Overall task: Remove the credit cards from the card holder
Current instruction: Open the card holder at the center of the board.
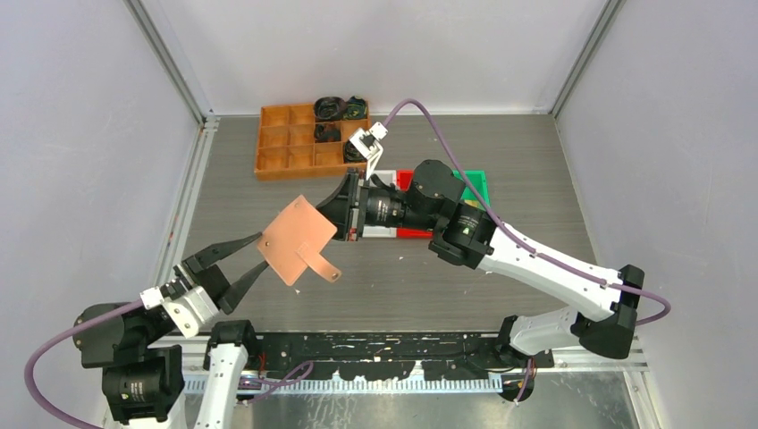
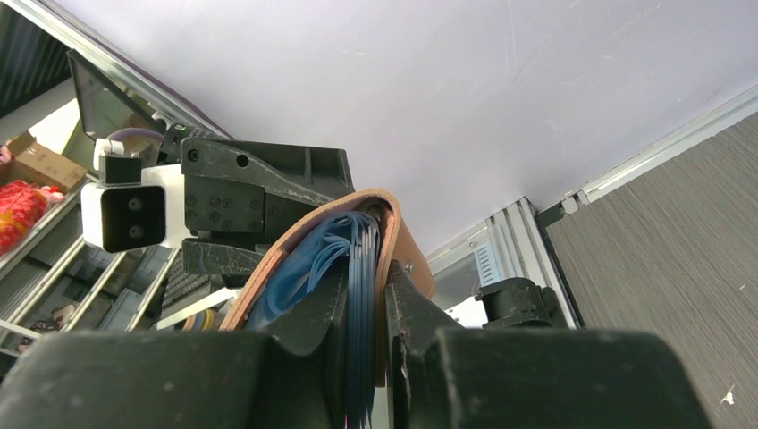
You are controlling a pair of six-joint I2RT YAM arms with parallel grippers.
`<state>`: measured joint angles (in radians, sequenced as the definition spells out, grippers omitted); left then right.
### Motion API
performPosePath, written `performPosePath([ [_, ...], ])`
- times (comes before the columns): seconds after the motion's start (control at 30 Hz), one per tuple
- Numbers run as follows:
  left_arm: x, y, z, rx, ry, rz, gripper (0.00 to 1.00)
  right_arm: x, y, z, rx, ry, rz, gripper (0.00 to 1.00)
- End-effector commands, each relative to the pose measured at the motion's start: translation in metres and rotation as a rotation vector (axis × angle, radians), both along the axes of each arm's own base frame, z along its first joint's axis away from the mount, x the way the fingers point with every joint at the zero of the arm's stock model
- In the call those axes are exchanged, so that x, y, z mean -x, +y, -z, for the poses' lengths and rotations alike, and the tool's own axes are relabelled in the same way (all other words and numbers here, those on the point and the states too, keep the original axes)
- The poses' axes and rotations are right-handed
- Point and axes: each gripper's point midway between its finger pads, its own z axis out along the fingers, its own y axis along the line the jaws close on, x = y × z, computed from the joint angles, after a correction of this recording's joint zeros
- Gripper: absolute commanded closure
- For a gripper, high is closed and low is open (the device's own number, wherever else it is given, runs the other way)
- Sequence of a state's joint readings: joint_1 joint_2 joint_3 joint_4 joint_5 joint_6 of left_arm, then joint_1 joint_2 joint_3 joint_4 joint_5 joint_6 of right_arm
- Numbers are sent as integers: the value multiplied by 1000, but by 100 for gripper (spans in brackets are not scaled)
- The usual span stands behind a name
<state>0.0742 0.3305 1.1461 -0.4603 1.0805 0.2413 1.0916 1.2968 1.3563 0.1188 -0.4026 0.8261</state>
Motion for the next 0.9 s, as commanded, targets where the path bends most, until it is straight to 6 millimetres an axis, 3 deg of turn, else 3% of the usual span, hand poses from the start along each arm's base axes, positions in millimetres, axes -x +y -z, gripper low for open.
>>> performPosePath([
  [0.0,-1,1,-20,61,-2,-9,59,18,-4,-37,-92,-52,-54,99],
  [0.3,-31,13,-26,302,150,-79,74,26,10,-41,-118,-30,-92,99],
  [0.47,-32,17,-35,440,235,-96,75,26,8,-41,-154,-26,-80,93],
  [0.57,-31,16,-43,504,316,-76,82,25,6,-35,-145,-29,-66,79],
  [0.67,-27,8,-46,523,418,-17,99,22,0,-23,-116,-38,-32,52],
  [0.73,-23,-1,-44,517,512,46,100,17,-5,-11,-86,-48,12,39],
  [0.87,-13,-16,-38,492,696,182,100,4,-19,9,27,-129,110,30],
])
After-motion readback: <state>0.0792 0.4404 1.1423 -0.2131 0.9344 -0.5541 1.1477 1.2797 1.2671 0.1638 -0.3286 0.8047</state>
